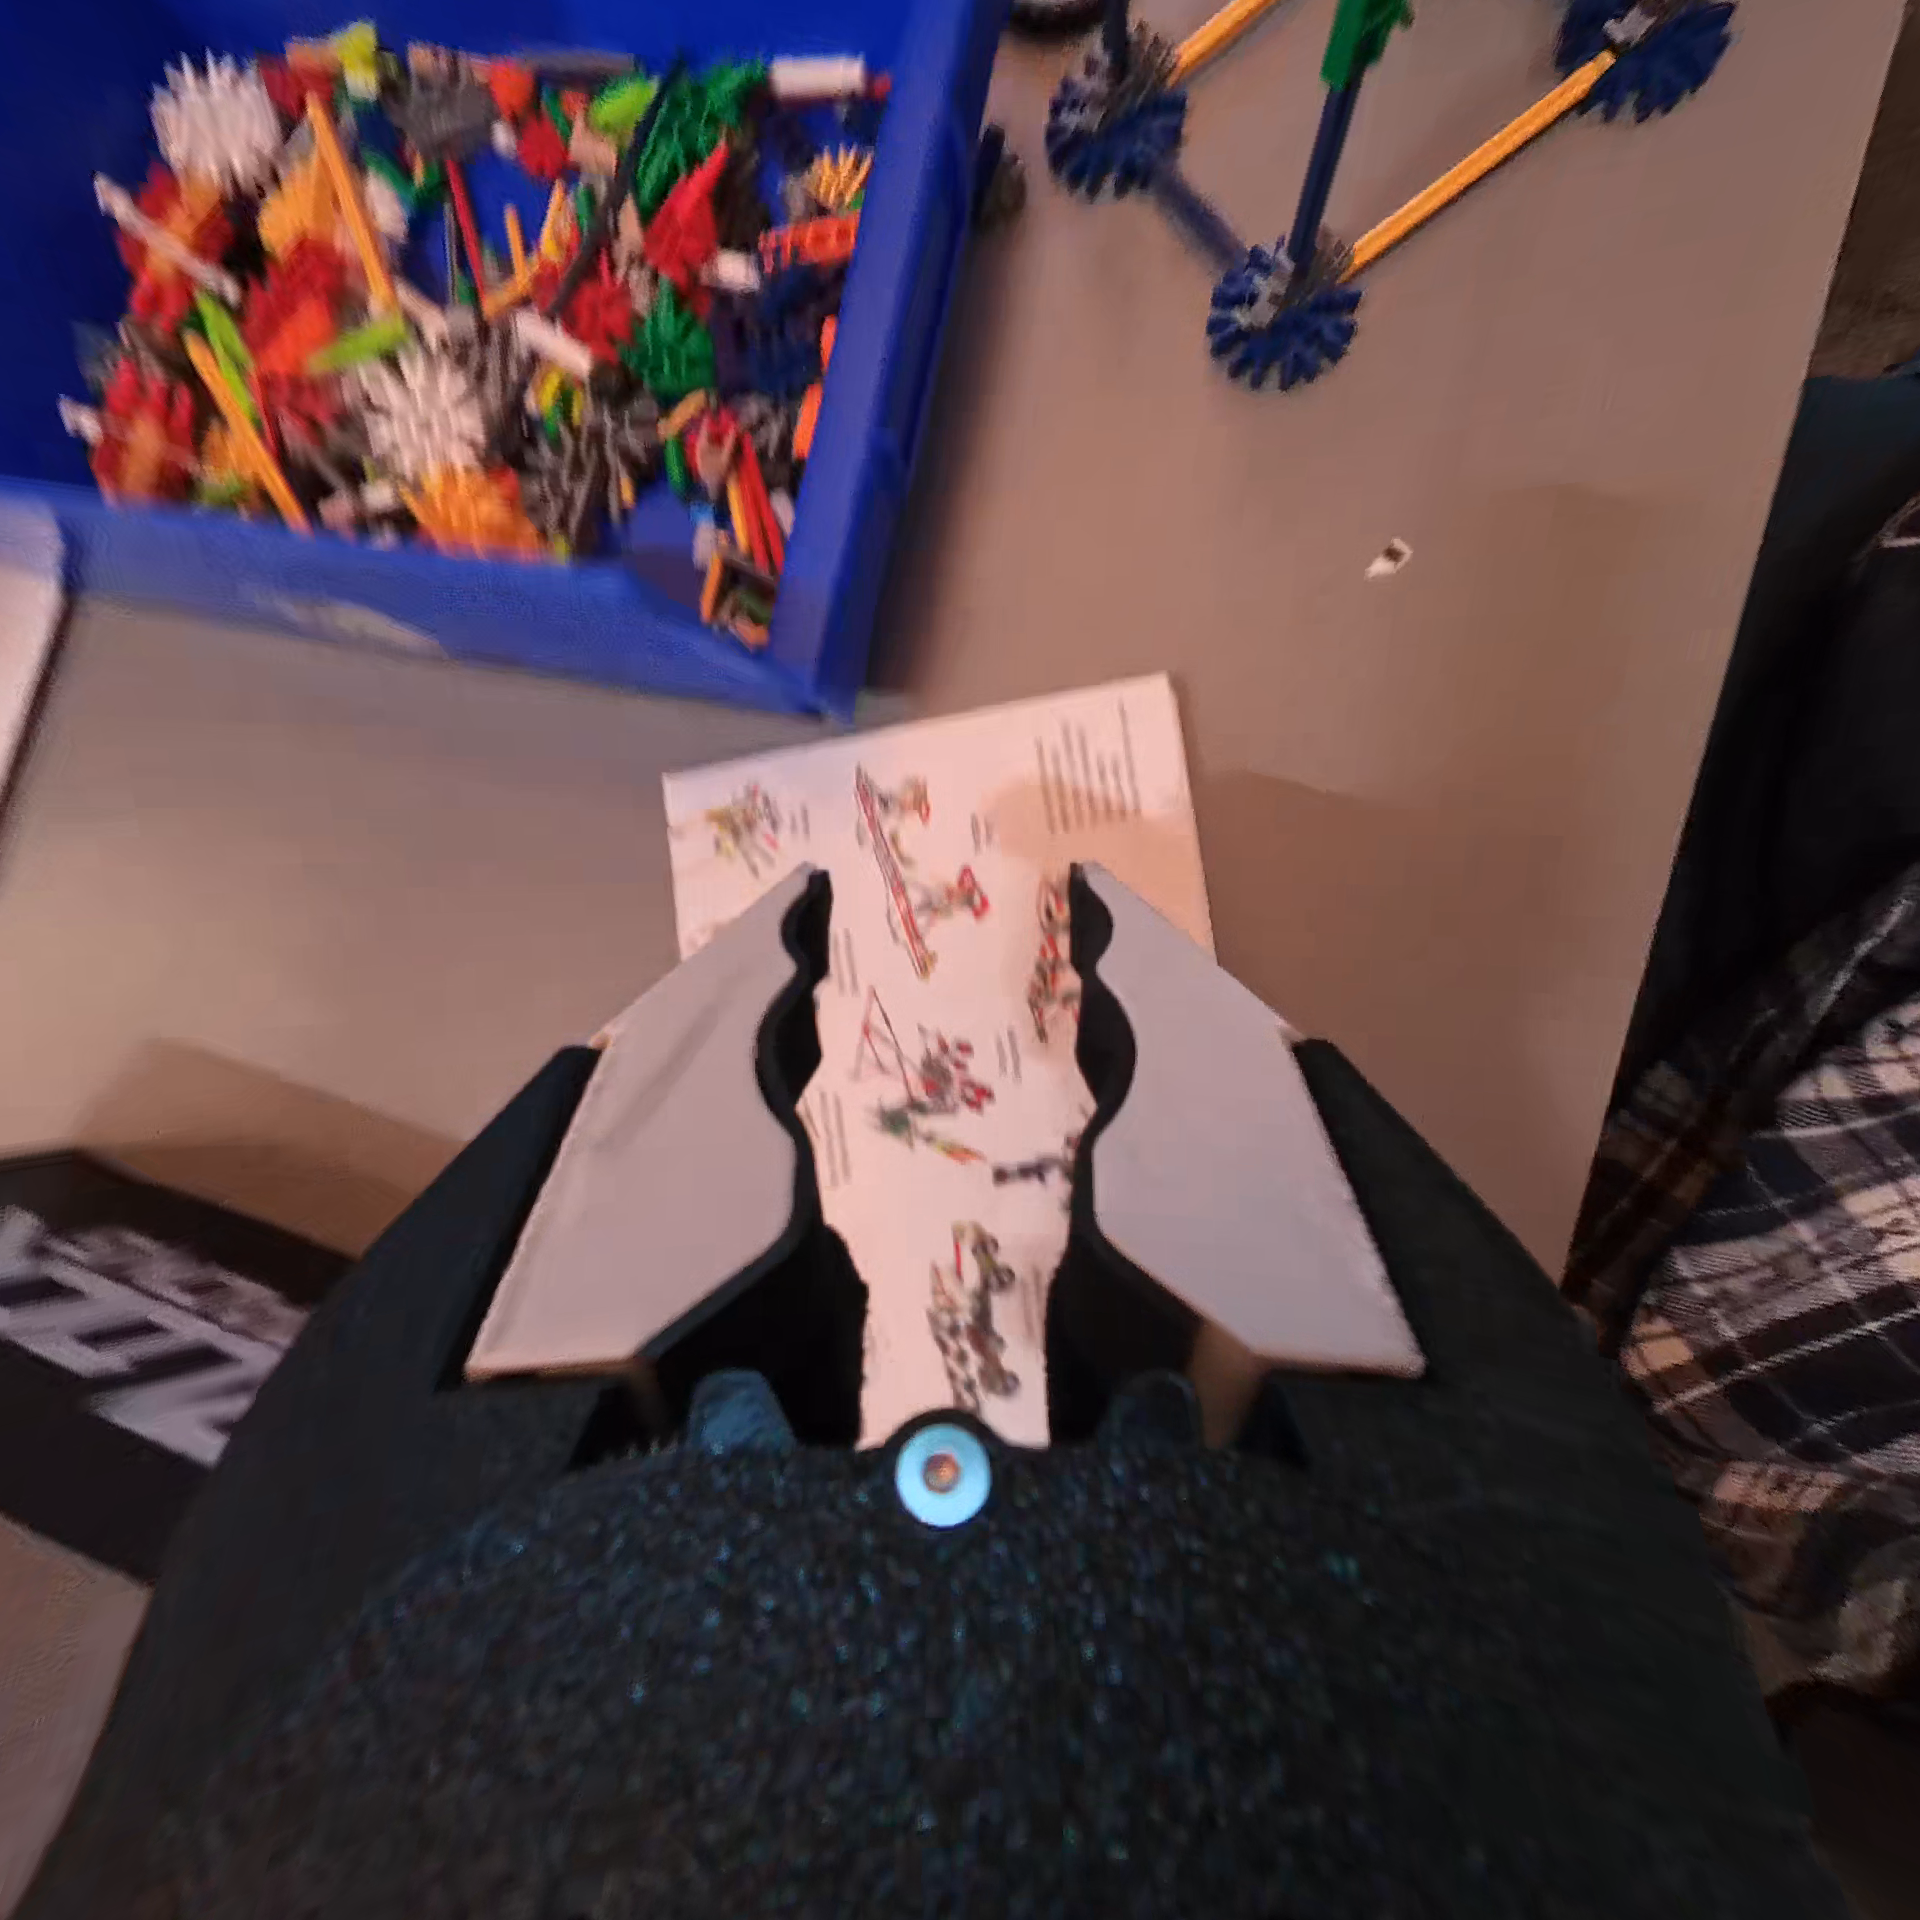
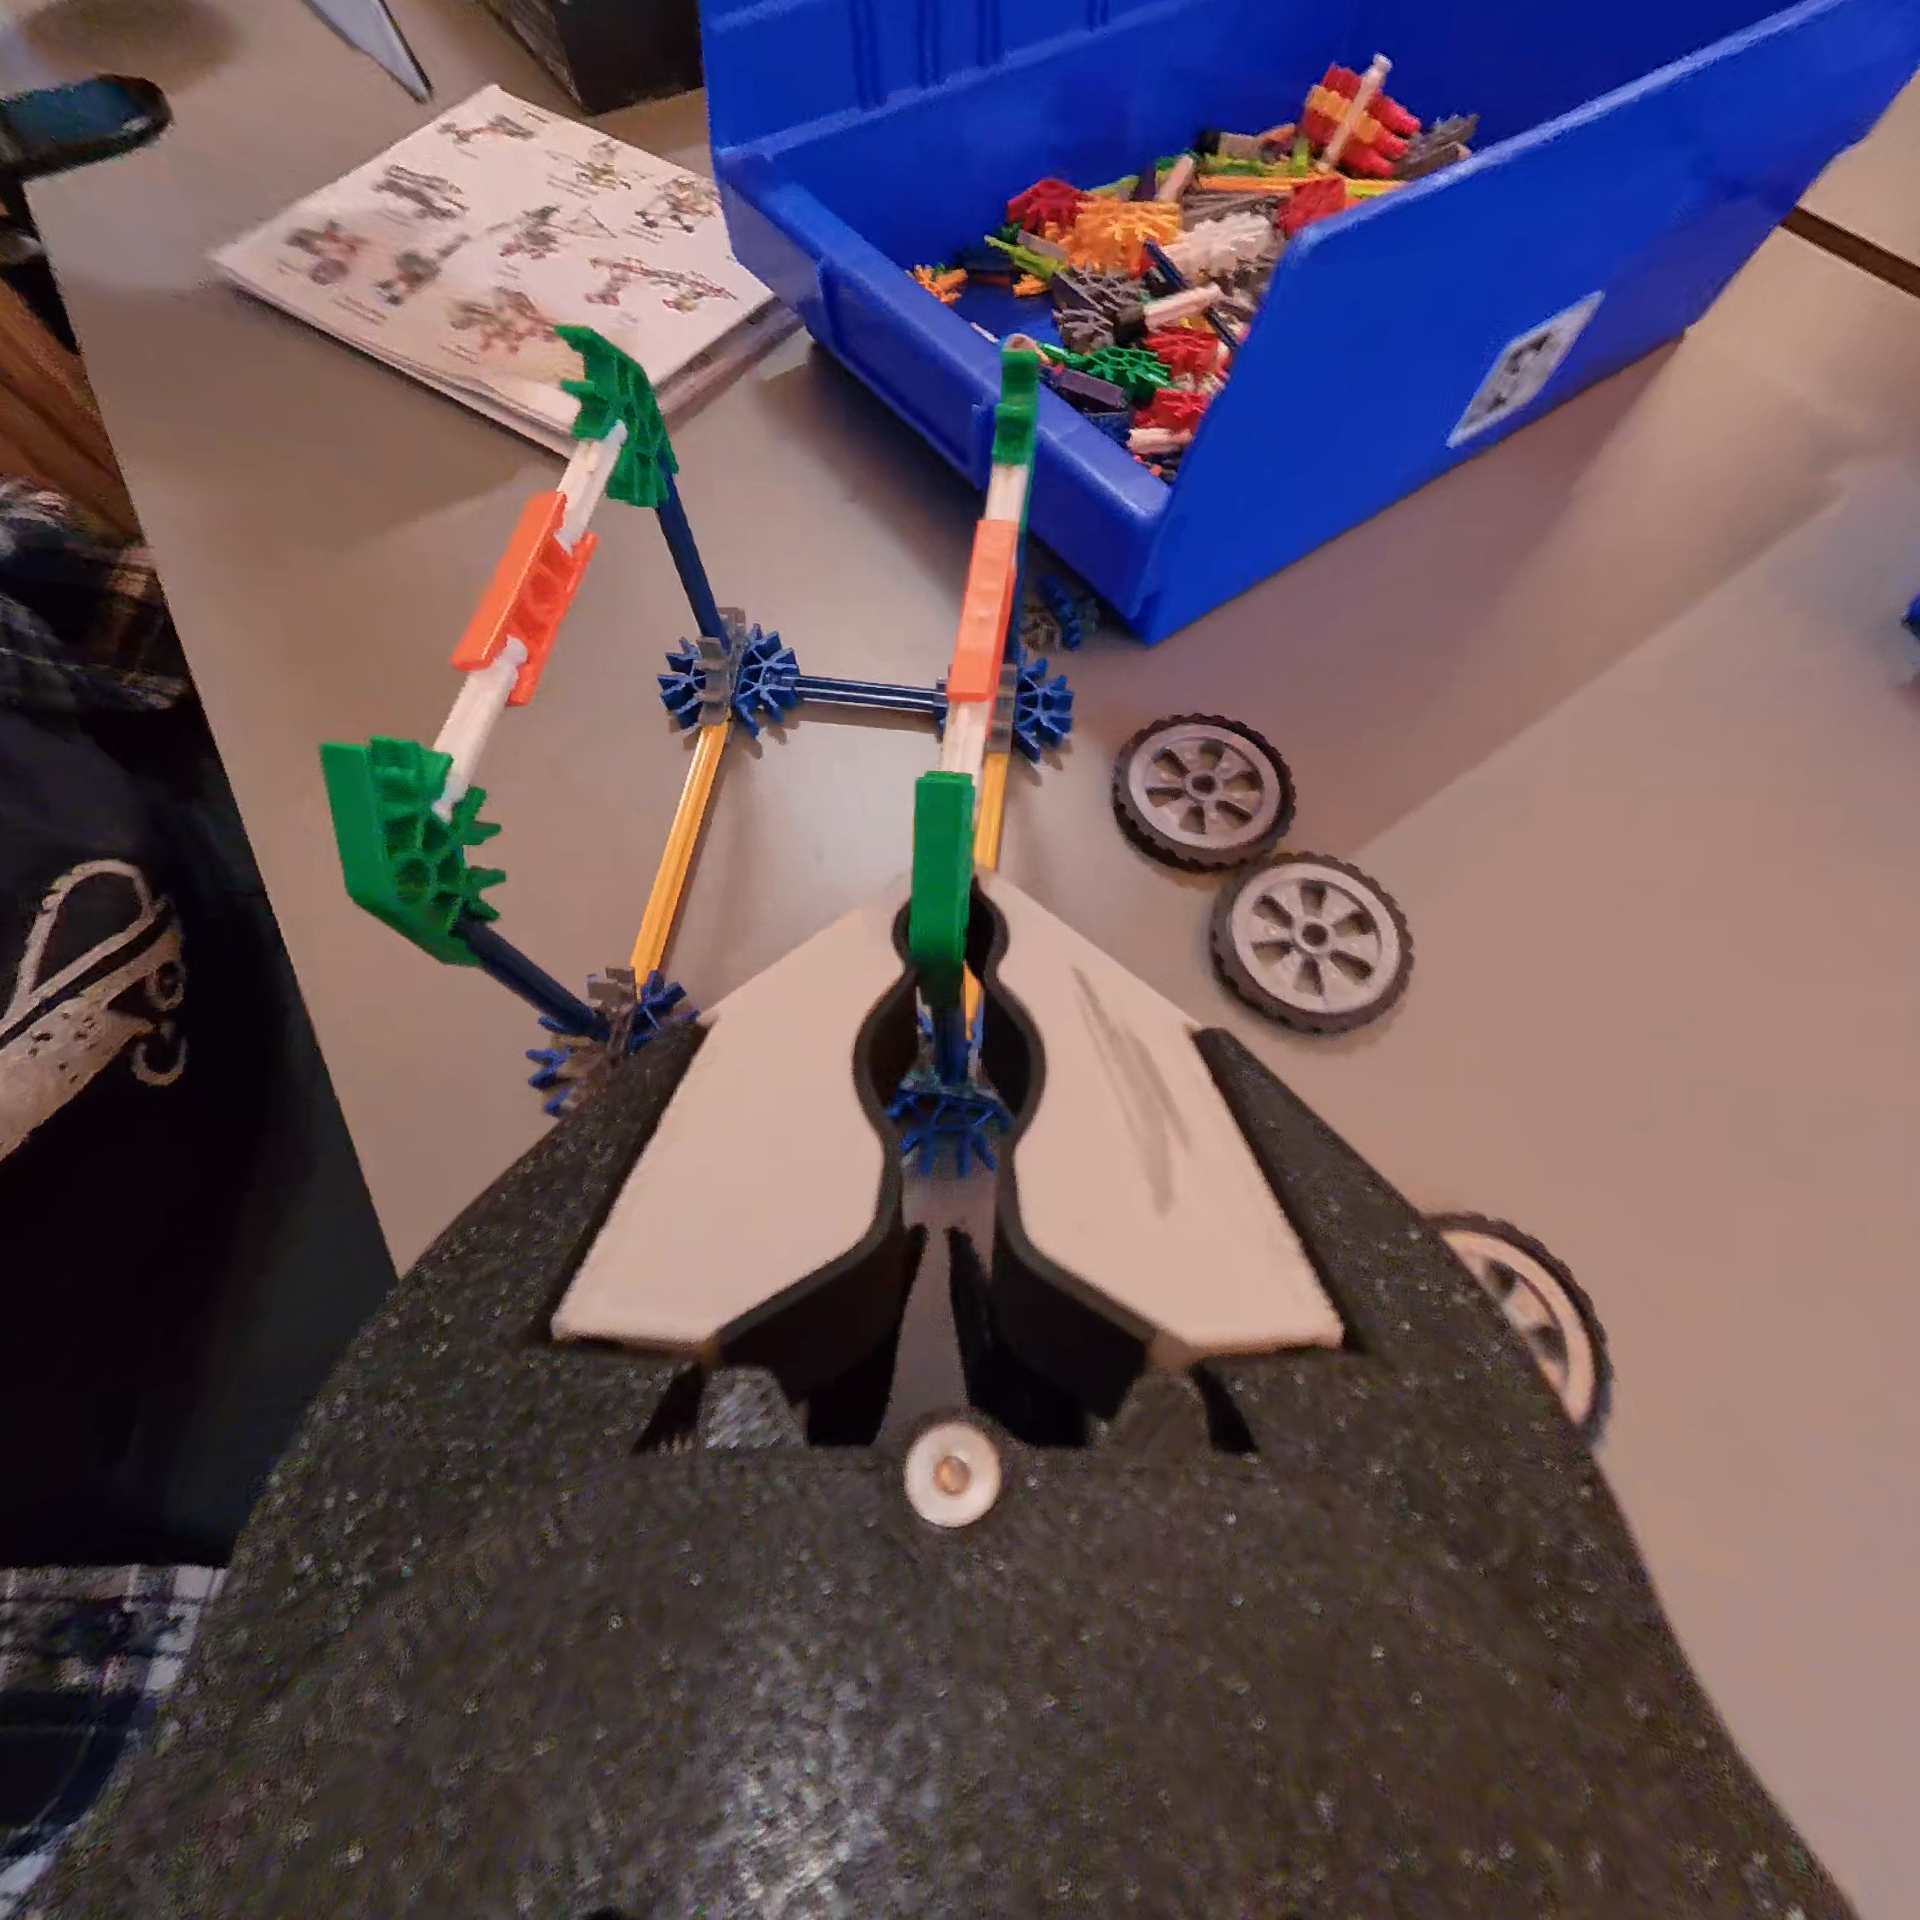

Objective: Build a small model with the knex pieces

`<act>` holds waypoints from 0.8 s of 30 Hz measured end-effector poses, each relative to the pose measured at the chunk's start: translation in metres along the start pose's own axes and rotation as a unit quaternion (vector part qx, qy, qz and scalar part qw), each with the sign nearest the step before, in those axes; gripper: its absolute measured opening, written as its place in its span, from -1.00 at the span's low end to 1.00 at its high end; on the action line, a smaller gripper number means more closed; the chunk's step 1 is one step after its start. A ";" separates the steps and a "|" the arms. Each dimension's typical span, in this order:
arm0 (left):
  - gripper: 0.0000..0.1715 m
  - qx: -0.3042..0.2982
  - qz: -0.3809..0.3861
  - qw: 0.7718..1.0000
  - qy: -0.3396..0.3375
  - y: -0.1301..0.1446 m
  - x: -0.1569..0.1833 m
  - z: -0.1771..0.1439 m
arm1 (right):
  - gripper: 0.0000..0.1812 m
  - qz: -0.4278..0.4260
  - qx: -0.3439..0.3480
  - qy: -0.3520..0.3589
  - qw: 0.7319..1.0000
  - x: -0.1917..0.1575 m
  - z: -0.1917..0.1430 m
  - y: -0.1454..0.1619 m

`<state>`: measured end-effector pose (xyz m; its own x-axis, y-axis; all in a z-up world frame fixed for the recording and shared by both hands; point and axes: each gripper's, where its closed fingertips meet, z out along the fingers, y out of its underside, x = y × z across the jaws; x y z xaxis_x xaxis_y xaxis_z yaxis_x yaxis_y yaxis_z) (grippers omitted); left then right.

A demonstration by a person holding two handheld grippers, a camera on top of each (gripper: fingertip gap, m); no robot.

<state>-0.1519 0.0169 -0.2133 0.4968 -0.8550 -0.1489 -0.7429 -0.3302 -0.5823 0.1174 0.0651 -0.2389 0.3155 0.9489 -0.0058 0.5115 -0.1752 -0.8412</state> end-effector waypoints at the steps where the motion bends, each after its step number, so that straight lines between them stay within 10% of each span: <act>1: -0.49 0.002 -0.020 1.000 0.004 0.011 0.001 -0.003 | -0.98 -0.003 0.005 -0.009 1.000 -0.004 0.003 -0.002; 14: -0.41 -0.011 -0.113 0.993 -0.034 0.104 -0.002 0.002 | -0.79 -0.040 -0.003 -0.072 0.997 -0.015 0.032 -0.012; 24: -0.69 0.028 -0.091 0.995 0.002 0.102 0.021 0.012 | -0.93 -0.017 -0.042 -0.089 0.995 -0.014 0.043 0.001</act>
<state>-0.2117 -0.0299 -0.2853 0.6180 -0.7855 -0.0336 -0.6148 -0.4562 -0.6434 0.0796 0.0628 -0.2631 0.1541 0.9849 -0.0791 0.5867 -0.1556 -0.7947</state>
